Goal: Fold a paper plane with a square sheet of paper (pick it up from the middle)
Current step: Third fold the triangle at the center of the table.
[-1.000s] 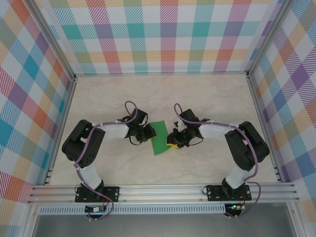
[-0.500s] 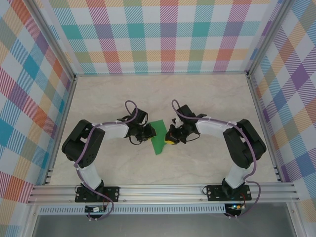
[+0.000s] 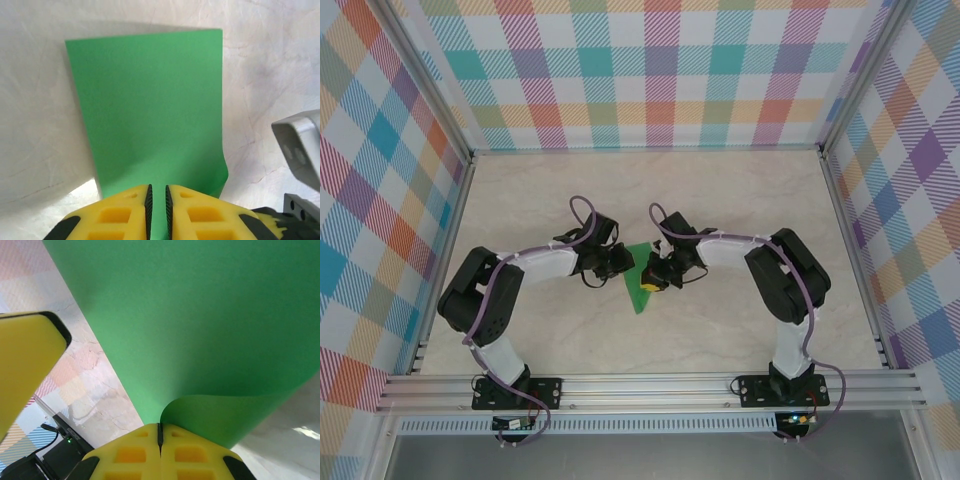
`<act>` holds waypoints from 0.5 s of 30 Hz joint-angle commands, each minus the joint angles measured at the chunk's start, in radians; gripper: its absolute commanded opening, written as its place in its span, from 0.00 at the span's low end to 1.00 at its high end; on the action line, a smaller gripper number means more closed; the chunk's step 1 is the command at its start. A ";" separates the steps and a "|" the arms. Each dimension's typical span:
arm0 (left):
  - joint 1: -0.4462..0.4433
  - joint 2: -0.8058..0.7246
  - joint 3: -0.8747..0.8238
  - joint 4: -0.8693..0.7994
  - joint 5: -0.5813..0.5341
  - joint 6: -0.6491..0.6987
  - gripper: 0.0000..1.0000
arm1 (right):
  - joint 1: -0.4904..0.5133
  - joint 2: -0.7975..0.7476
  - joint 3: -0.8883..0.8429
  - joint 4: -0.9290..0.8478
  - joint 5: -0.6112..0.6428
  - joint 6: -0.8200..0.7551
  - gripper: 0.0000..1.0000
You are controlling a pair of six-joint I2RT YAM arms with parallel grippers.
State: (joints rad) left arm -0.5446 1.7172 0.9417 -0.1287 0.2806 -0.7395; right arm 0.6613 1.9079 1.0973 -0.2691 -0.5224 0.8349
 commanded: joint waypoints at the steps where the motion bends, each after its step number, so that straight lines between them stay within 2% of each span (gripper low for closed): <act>1: 0.008 0.011 0.025 -0.020 -0.034 0.011 0.16 | 0.013 0.027 0.036 0.055 0.003 0.019 0.01; 15: 0.012 0.113 0.047 -0.051 -0.055 -0.001 0.10 | 0.015 0.049 0.030 0.087 0.019 0.020 0.01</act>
State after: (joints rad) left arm -0.5396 1.8099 0.9810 -0.1364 0.2409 -0.7406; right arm 0.6697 1.9408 1.1091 -0.1944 -0.5117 0.8532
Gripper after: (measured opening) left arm 0.097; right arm 0.045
